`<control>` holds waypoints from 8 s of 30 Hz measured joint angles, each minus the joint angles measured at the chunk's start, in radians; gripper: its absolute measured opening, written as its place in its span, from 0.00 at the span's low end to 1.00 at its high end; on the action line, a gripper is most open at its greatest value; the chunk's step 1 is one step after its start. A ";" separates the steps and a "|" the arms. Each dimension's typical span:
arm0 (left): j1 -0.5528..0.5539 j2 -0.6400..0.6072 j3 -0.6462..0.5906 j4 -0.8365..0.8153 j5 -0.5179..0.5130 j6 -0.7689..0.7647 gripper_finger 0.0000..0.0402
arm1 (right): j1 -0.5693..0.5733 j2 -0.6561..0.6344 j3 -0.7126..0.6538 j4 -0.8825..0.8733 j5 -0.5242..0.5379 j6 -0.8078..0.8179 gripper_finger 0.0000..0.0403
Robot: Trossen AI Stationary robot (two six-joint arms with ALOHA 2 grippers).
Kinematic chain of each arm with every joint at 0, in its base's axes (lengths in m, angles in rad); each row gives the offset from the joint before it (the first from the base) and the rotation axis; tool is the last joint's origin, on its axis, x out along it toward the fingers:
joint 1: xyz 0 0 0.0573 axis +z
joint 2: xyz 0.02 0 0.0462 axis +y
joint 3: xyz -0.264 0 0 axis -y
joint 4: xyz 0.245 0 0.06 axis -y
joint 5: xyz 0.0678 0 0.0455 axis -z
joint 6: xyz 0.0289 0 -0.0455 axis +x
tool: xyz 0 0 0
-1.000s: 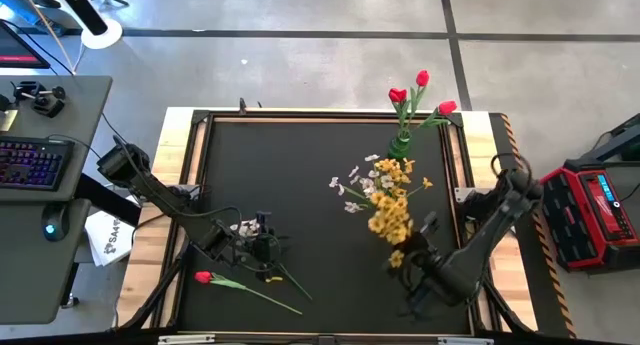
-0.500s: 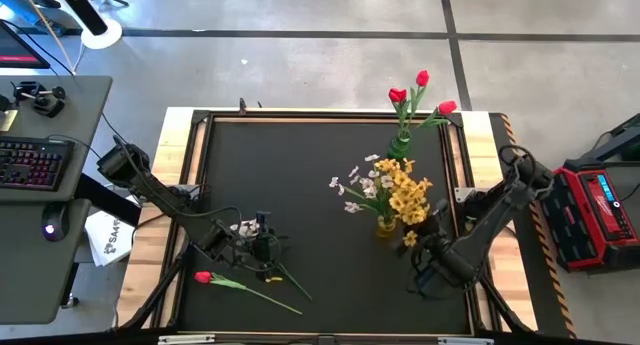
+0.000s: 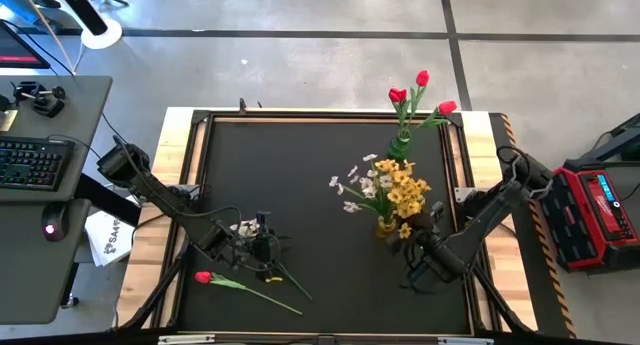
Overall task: Sort flowers into vase by color
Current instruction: Put the yellow flowers into the yellow vase, then put the red flower into the green vase
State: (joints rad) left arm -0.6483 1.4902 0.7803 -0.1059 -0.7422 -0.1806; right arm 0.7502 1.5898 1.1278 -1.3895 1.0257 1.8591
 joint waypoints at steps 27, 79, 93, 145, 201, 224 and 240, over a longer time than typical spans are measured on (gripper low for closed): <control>0.000 0.000 0.000 -0.001 0.000 0.000 0.26 | -0.129 0.000 0.097 0.053 -0.379 -0.263 0.71; -0.242 -0.319 0.000 -0.431 0.213 -0.318 0.26 | 0.012 0.359 0.423 1.430 -0.533 -1.374 0.71; -0.600 -0.245 0.000 -0.422 0.224 -0.794 0.26 | -0.110 0.485 0.423 1.455 -0.530 -1.442 0.65; -0.408 0.046 0.059 -0.685 0.427 -0.410 0.01 | -0.193 0.510 0.422 1.458 -0.621 -1.571 0.65; -0.031 -0.010 0.471 -1.474 0.378 -0.263 0.29 | -0.376 0.649 0.415 1.640 -0.531 -1.338 0.01; -0.427 -0.383 -0.202 0.205 0.136 0.127 0.30 | -0.155 0.648 0.198 2.915 -0.750 -2.229 0.00; -0.059 -0.060 -0.364 1.262 0.462 0.550 0.36 | -0.270 0.648 0.199 2.918 -0.966 -2.261 0.00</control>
State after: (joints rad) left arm -0.7075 1.4302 0.4159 1.1561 -0.2805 0.3692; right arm 0.4801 2.2375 1.3266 1.5285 0.0594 -0.4019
